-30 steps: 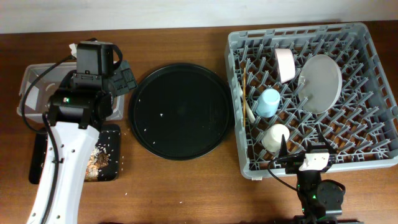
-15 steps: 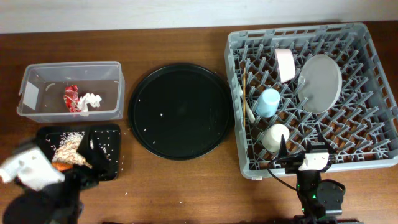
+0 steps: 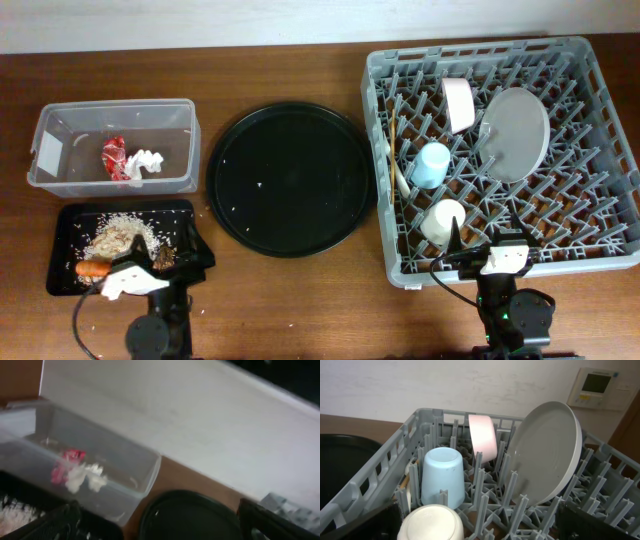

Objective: Sort waste into correct bins and load items into the dishwasher rack

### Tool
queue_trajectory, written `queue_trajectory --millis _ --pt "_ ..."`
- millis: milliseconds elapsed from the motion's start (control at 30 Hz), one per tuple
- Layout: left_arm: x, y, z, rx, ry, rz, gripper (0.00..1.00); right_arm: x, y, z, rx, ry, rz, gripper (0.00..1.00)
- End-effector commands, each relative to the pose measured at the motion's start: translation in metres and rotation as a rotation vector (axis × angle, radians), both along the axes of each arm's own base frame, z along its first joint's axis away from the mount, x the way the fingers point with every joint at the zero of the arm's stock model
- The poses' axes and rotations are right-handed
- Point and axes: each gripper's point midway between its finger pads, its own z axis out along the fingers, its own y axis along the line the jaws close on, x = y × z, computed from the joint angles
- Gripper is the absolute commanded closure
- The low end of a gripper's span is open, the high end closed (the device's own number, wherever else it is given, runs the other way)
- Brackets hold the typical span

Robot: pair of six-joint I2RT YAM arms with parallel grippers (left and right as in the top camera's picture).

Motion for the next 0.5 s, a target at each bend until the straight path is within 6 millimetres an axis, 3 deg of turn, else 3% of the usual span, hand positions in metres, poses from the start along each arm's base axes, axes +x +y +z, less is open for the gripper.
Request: queue_trajectory --millis 0,167,467 --pt "0.003 -0.002 -0.026 0.075 0.063 -0.015 0.01 0.000 -0.001 -0.002 -0.006 0.004 -0.004 0.01" --pt "0.005 -0.024 -0.030 0.506 0.119 -0.162 0.01 0.000 -0.001 -0.002 -0.006 0.004 -0.004 0.01" --pt "0.005 -0.031 -0.029 0.529 0.114 -0.187 0.01 0.000 -0.001 -0.002 -0.006 0.004 -0.004 0.01"
